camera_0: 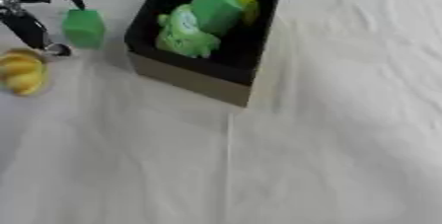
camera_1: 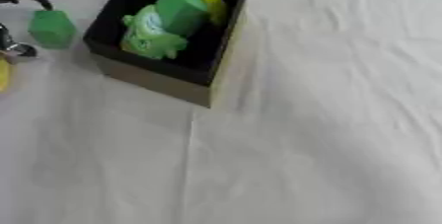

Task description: Pick up objects on the table and place them in the box.

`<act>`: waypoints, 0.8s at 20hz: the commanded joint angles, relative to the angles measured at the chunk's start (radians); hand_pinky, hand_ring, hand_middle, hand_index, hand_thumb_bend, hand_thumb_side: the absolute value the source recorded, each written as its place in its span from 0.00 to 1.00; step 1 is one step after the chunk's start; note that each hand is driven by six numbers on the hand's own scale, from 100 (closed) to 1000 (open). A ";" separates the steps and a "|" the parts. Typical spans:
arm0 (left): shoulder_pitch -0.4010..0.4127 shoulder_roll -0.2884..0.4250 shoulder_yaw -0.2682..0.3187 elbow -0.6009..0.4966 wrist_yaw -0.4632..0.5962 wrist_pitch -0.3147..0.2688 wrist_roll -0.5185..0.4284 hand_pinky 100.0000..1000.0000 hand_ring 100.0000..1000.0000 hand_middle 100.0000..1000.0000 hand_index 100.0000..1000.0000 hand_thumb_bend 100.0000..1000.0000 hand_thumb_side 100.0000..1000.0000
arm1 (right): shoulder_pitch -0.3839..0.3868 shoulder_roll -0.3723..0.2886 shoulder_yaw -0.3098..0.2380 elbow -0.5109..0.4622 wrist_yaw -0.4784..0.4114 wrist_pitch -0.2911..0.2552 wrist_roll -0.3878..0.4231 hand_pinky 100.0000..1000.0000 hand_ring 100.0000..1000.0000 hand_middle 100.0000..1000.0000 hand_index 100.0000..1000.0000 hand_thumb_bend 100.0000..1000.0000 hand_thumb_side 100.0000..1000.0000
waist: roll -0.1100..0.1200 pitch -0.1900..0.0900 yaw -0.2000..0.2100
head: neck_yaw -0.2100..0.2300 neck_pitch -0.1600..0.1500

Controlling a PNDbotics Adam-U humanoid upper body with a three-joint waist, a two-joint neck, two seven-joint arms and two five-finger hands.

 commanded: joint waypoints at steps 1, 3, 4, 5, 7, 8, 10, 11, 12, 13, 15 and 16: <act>-0.022 0.016 0.010 -0.002 -0.002 -0.001 0.004 0.78 0.86 0.76 0.77 0.45 0.00 | -0.018 -0.021 -0.010 -0.001 -0.002 -0.002 -0.001 0.90 0.90 0.74 0.81 0.04 0.37 | 0.016 -0.007 -0.002 | 0.003 -0.014; -0.021 0.016 0.010 -0.001 -0.001 0.002 0.004 0.77 0.85 0.75 0.76 0.44 0.00 | -0.018 -0.021 -0.009 0.000 -0.002 -0.002 -0.001 0.90 0.90 0.74 0.81 0.04 0.37 | 0.016 -0.005 -0.004 | 0.003 -0.015; -0.021 0.016 0.010 -0.001 -0.002 0.003 0.006 0.77 0.84 0.74 0.74 0.42 0.00 | -0.018 -0.020 -0.009 0.000 -0.002 -0.002 -0.001 0.90 0.90 0.74 0.81 0.04 0.37 | 0.016 -0.005 -0.005 | 0.003 -0.015; -0.020 0.015 0.011 -0.001 -0.003 0.005 0.009 0.76 0.82 0.72 0.73 0.41 0.00 | -0.018 -0.020 -0.009 0.001 -0.002 -0.002 -0.001 0.90 0.90 0.74 0.81 0.04 0.37 | 0.016 -0.005 -0.005 | 0.003 -0.015; -0.021 0.015 0.011 -0.003 -0.007 0.008 0.020 0.74 0.78 0.68 0.69 0.38 0.00 | -0.017 -0.020 -0.009 0.001 -0.002 -0.002 -0.001 0.90 0.90 0.74 0.81 0.04 0.37 | 0.015 -0.004 -0.006 | 0.002 -0.013; -0.021 0.015 0.011 -0.005 -0.010 0.010 0.027 0.73 0.75 0.64 0.66 0.36 0.00 | -0.017 -0.020 -0.009 0.002 -0.002 -0.002 -0.001 0.90 0.90 0.74 0.81 0.04 0.37 | 0.015 -0.004 -0.006 | 0.002 -0.014; -0.021 0.015 0.010 -0.007 -0.025 0.014 0.046 0.72 0.72 0.60 0.63 0.34 0.00 | -0.017 -0.018 -0.009 0.003 -0.003 -0.002 -0.002 0.90 0.90 0.74 0.81 0.04 0.38 | 0.016 -0.004 -0.007 | 0.003 -0.015; -0.021 0.014 0.010 -0.007 -0.032 0.015 0.058 0.70 0.67 0.53 0.57 0.30 0.00 | -0.017 -0.018 -0.009 0.003 -0.003 -0.002 -0.001 0.90 0.90 0.74 0.81 0.04 0.38 | 0.015 -0.005 -0.008 | 0.003 -0.015; -0.021 0.013 0.010 -0.008 -0.038 0.016 0.072 0.69 0.66 0.51 0.55 0.29 0.00 | -0.017 -0.018 -0.008 0.004 -0.003 -0.002 -0.001 0.90 0.90 0.74 0.81 0.04 0.38 | 0.015 -0.005 -0.008 | 0.003 -0.015; -0.022 0.013 0.011 -0.010 -0.042 0.017 0.089 0.68 0.64 0.49 0.53 0.28 0.00 | -0.016 -0.018 -0.009 0.005 -0.003 -0.002 -0.001 0.90 0.90 0.74 0.81 0.04 0.38 | 0.015 -0.007 -0.008 | 0.002 -0.013; -0.024 0.014 0.013 -0.017 -0.045 0.021 0.120 0.68 0.63 0.48 0.52 0.26 0.00 | -0.013 -0.019 -0.010 0.007 -0.003 -0.002 -0.002 0.90 0.90 0.74 0.81 0.04 0.39 | 0.014 -0.010 -0.007 | 0.000 -0.011; -0.025 0.014 0.014 -0.021 -0.041 0.022 0.128 0.68 0.63 0.48 0.52 0.26 0.00 | -0.012 -0.019 -0.011 0.008 -0.003 -0.001 -0.003 0.90 0.90 0.74 0.81 0.04 0.39 | 0.014 -0.012 -0.006 | -0.001 -0.009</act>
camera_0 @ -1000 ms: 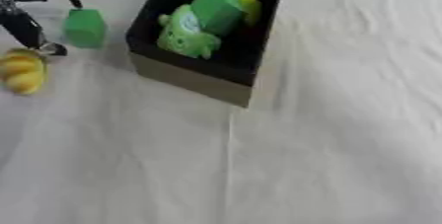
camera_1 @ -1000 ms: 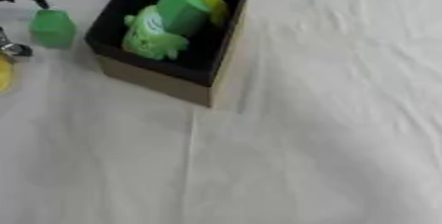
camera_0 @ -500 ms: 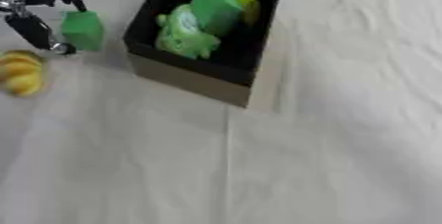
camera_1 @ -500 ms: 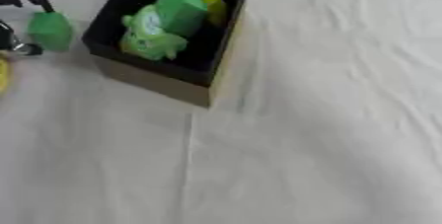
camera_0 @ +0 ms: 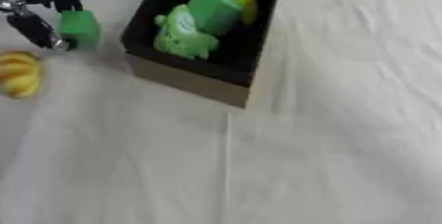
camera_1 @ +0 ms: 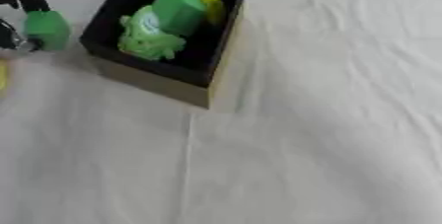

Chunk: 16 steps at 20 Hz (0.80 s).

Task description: Pick up objects on the table and place them in the box.

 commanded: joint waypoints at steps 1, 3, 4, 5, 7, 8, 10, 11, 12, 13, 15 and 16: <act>-0.026 0.023 0.014 -0.029 0.005 0.002 0.033 0.67 0.63 0.48 0.52 0.26 0.00 | -0.011 -0.021 -0.012 -0.002 -0.003 -0.001 -0.003 0.90 0.90 0.74 0.81 0.04 0.38 | 0.014 -0.021 0.002 | -0.003 -0.003; -0.031 0.025 0.012 -0.058 0.032 -0.001 0.030 0.67 0.63 0.48 0.53 0.25 0.00 | -0.010 -0.021 -0.015 -0.001 -0.004 -0.001 -0.005 0.90 0.90 0.74 0.81 0.03 0.38 | 0.014 -0.028 0.006 | -0.009 0.003; -0.033 0.026 0.010 -0.079 0.050 -0.003 0.027 0.67 0.63 0.48 0.53 0.25 0.00 | -0.010 -0.021 -0.016 -0.002 -0.005 -0.001 -0.006 0.90 0.90 0.74 0.81 0.03 0.38 | 0.014 -0.031 0.008 | -0.012 0.006; -0.037 0.027 0.006 -0.106 0.071 -0.006 0.023 0.67 0.63 0.49 0.53 0.25 0.00 | -0.010 -0.021 -0.016 -0.002 -0.006 -0.001 -0.006 0.90 0.90 0.74 0.81 0.03 0.38 | 0.013 -0.036 0.010 | -0.017 0.011; -0.044 0.029 -0.007 -0.173 0.121 -0.012 0.009 0.67 0.63 0.48 0.53 0.24 0.00 | -0.012 -0.019 -0.017 -0.003 -0.007 -0.001 -0.005 0.90 0.90 0.74 0.81 0.03 0.38 | 0.012 -0.046 0.013 | -0.027 0.019; -0.046 0.030 -0.014 -0.204 0.148 -0.012 -0.001 0.67 0.62 0.48 0.53 0.24 0.00 | -0.013 -0.019 -0.018 -0.004 -0.008 -0.001 -0.005 0.90 0.90 0.74 0.81 0.03 0.38 | 0.012 -0.050 0.014 | -0.031 0.023; -0.051 0.027 -0.030 -0.257 0.198 -0.011 -0.022 0.67 0.62 0.48 0.53 0.23 0.00 | -0.016 -0.017 -0.020 -0.004 -0.009 0.000 -0.005 0.90 0.90 0.74 0.81 0.03 0.38 | 0.011 -0.059 0.016 | -0.033 0.027; -0.054 0.025 -0.040 -0.282 0.218 -0.012 -0.032 0.67 0.63 0.49 0.54 0.23 0.00 | -0.018 -0.016 -0.020 -0.004 -0.010 0.001 -0.005 0.90 0.90 0.74 0.81 0.03 0.38 | 0.010 -0.064 0.016 | -0.034 0.029; -0.059 0.021 -0.051 -0.310 0.235 -0.014 -0.042 0.67 0.63 0.49 0.54 0.24 0.00 | -0.019 -0.015 -0.021 -0.003 -0.010 0.001 -0.005 0.90 0.90 0.74 0.81 0.03 0.38 | 0.009 -0.070 0.016 | -0.035 0.031; -0.063 0.016 -0.060 -0.336 0.248 -0.015 -0.051 0.68 0.63 0.49 0.54 0.24 0.00 | -0.021 -0.014 -0.021 -0.003 -0.010 0.001 -0.005 0.90 0.90 0.74 0.81 0.03 0.38 | 0.008 -0.075 0.016 | -0.036 0.031; -0.072 0.005 -0.072 -0.378 0.263 -0.012 -0.062 0.68 0.63 0.49 0.54 0.24 0.00 | -0.022 -0.012 -0.021 -0.004 -0.011 0.002 -0.004 0.90 0.90 0.74 0.81 0.02 0.37 | 0.007 -0.082 0.014 | -0.038 0.032; -0.077 -0.005 -0.077 -0.393 0.268 -0.011 -0.064 0.68 0.63 0.49 0.55 0.24 0.00 | -0.023 -0.011 -0.021 -0.004 -0.011 0.003 -0.004 0.90 0.90 0.74 0.81 0.02 0.37 | 0.007 -0.086 0.012 | -0.039 0.031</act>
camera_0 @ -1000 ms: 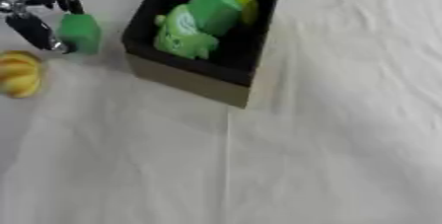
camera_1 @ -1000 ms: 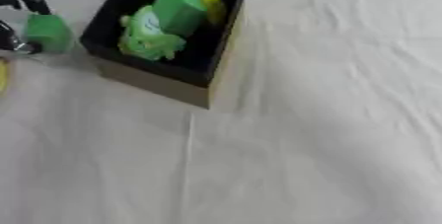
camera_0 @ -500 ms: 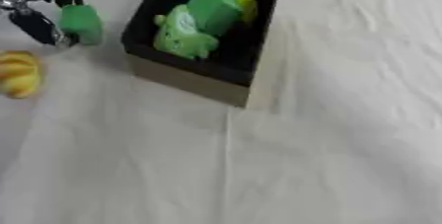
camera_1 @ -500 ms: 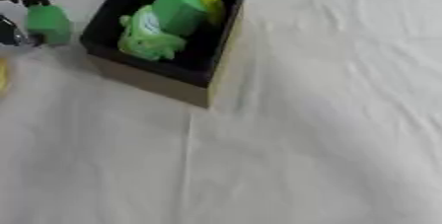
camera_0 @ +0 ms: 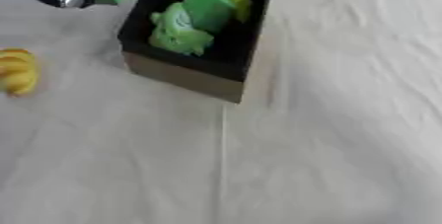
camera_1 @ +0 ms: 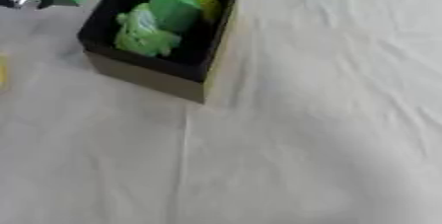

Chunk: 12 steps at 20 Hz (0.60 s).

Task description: Pick up objects on the table and place them in the box.

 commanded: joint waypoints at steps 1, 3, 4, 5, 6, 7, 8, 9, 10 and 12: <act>-0.037 -0.013 -0.011 -0.067 0.027 0.004 -0.010 0.67 0.63 0.49 0.54 0.23 0.00 | -0.022 -0.013 -0.016 -0.008 -0.008 0.004 -0.004 0.90 0.90 0.74 0.81 0.02 0.37 | 0.007 -0.049 -0.003 | -0.004 0.004; -0.050 -0.049 -0.018 -0.075 0.034 0.013 0.004 0.67 0.62 0.49 0.55 0.22 0.00 | -0.026 -0.009 -0.018 -0.010 -0.011 0.008 -0.006 0.90 0.90 0.74 0.81 0.02 0.37 | 0.005 -0.053 -0.007 | -0.003 0.003; -0.057 -0.071 -0.024 -0.072 0.038 0.017 0.015 0.67 0.62 0.49 0.55 0.21 0.00 | -0.029 -0.006 -0.019 -0.012 -0.013 0.009 -0.007 0.90 0.90 0.74 0.81 0.02 0.37 | 0.004 -0.055 -0.009 | -0.002 0.002; -0.063 -0.092 -0.032 -0.063 0.039 0.020 0.024 0.67 0.63 0.49 0.55 0.22 0.00 | -0.032 -0.003 -0.018 -0.012 -0.014 0.010 -0.006 0.90 0.90 0.74 0.81 0.02 0.37 | 0.003 -0.056 -0.011 | -0.001 0.001; -0.067 -0.112 -0.042 -0.052 0.038 0.020 0.030 0.67 0.63 0.49 0.56 0.22 0.00 | -0.034 0.000 -0.015 -0.012 -0.014 0.011 -0.004 0.90 0.89 0.74 0.81 0.02 0.37 | 0.001 -0.056 -0.014 | 0.000 0.001; -0.070 -0.128 -0.051 -0.037 0.034 0.020 0.034 0.68 0.63 0.50 0.56 0.22 0.00 | -0.037 0.003 -0.013 -0.012 -0.014 0.010 -0.001 0.90 0.89 0.74 0.81 0.02 0.38 | 0.001 -0.056 -0.016 | 0.002 0.000; -0.070 -0.143 -0.058 -0.019 0.026 0.020 0.036 0.68 0.64 0.50 0.56 0.22 0.00 | -0.040 0.006 -0.011 -0.012 -0.013 0.010 0.001 0.90 0.89 0.74 0.81 0.02 0.38 | 0.000 -0.055 -0.018 | 0.004 -0.001; -0.070 -0.155 -0.063 -0.001 0.016 0.019 0.038 0.68 0.64 0.51 0.57 0.23 0.00 | -0.041 0.008 -0.009 -0.011 -0.013 0.009 0.003 0.90 0.89 0.74 0.81 0.02 0.38 | -0.001 -0.055 -0.020 | 0.005 -0.001; -0.067 -0.164 -0.066 0.022 0.002 0.020 0.040 0.68 0.64 0.51 0.57 0.24 0.00 | -0.043 0.010 -0.008 -0.011 -0.012 0.009 0.005 0.90 0.89 0.74 0.81 0.02 0.38 | -0.001 -0.054 -0.021 | 0.006 -0.001; -0.062 -0.177 -0.070 0.067 -0.025 0.017 0.046 0.68 0.65 0.51 0.57 0.26 0.00 | -0.045 0.011 -0.007 -0.012 -0.012 0.008 0.006 0.90 0.89 0.74 0.81 0.01 0.38 | -0.002 -0.052 -0.022 | 0.006 -0.001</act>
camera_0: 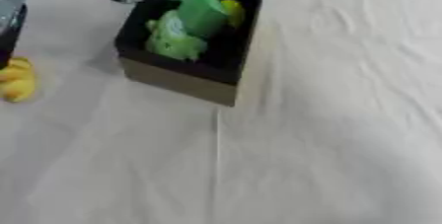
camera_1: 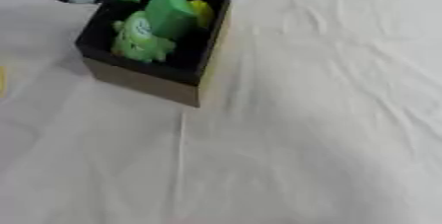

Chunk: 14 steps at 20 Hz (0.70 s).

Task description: Pick up objects on the table and place them in the box.

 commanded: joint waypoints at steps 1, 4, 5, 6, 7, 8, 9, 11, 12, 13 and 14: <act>-0.013 -0.007 -0.001 0.052 -0.035 -0.006 0.013 0.68 0.65 0.52 0.58 0.26 0.00 | -0.020 -0.016 -0.008 -0.011 -0.005 -0.001 0.003 0.90 0.89 0.74 0.81 0.00 0.38 | -0.002 -0.035 -0.001 | 0.001 -0.001; -0.004 -0.013 -0.001 0.089 -0.051 -0.014 0.018 0.68 0.65 0.53 0.59 0.30 0.00 | -0.018 -0.015 -0.008 -0.011 -0.005 0.001 0.002 0.90 0.89 0.74 0.81 0.00 0.38 | -0.002 -0.031 0.000 | -0.003 0.002; -0.001 -0.016 -0.001 0.100 -0.056 -0.015 0.019 0.68 0.66 0.54 0.60 0.31 0.00 | -0.017 -0.014 -0.007 -0.011 -0.006 0.001 0.001 0.90 0.89 0.74 0.81 0.00 0.38 | -0.003 -0.031 0.000 | -0.003 0.001; 0.003 -0.019 0.000 0.111 -0.060 -0.015 0.018 0.69 0.66 0.55 0.61 0.32 0.00 | -0.017 -0.014 -0.006 -0.011 -0.006 0.001 0.002 0.90 0.89 0.74 0.81 0.00 0.38 | -0.003 -0.030 0.000 | -0.003 0.001; 0.005 -0.021 0.000 0.119 -0.063 -0.017 0.017 0.69 0.68 0.56 0.62 0.34 0.00 | -0.017 -0.014 -0.006 -0.011 -0.006 0.001 0.002 0.90 0.89 0.74 0.81 0.00 0.39 | -0.004 -0.030 0.000 | -0.003 0.001; 0.009 -0.023 -0.002 0.127 -0.065 -0.022 0.012 0.70 0.68 0.57 0.63 0.35 0.00 | -0.016 -0.014 -0.006 -0.010 -0.006 0.002 0.001 0.90 0.89 0.74 0.81 0.00 0.39 | -0.005 -0.030 0.000 | -0.004 0.001; 0.011 -0.023 -0.004 0.131 -0.066 -0.026 0.006 0.71 0.71 0.60 0.65 0.36 0.00 | -0.015 -0.014 -0.006 -0.011 -0.006 0.002 0.001 0.90 0.89 0.74 0.81 0.00 0.39 | -0.005 -0.030 0.000 | -0.004 0.001; 0.013 -0.024 -0.006 0.134 -0.065 -0.037 -0.014 0.75 0.78 0.72 0.78 0.44 0.00 | -0.014 -0.014 -0.005 -0.010 -0.006 0.002 0.001 0.90 0.89 0.74 0.81 0.00 0.39 | -0.006 -0.030 0.001 | -0.005 0.001; 0.013 -0.024 -0.006 0.130 -0.063 -0.043 -0.022 0.77 0.81 0.76 0.83 0.48 0.00 | -0.012 -0.014 -0.005 -0.010 -0.006 0.002 0.001 0.90 0.89 0.74 0.81 0.00 0.39 | -0.006 -0.031 0.001 | -0.005 0.002; 0.014 -0.022 -0.004 0.125 -0.061 -0.048 -0.028 0.80 0.85 0.79 0.86 0.55 0.00 | -0.011 -0.014 -0.004 -0.009 -0.006 0.002 0.001 0.90 0.89 0.74 0.81 0.00 0.39 | -0.006 -0.031 0.002 | -0.005 0.003; 0.014 -0.020 0.000 0.117 -0.060 -0.051 -0.026 0.81 0.87 0.80 0.87 0.59 0.05 | -0.010 -0.015 -0.004 -0.009 -0.006 0.002 0.001 0.90 0.89 0.74 0.81 0.00 0.39 | -0.006 -0.032 0.003 | -0.006 0.003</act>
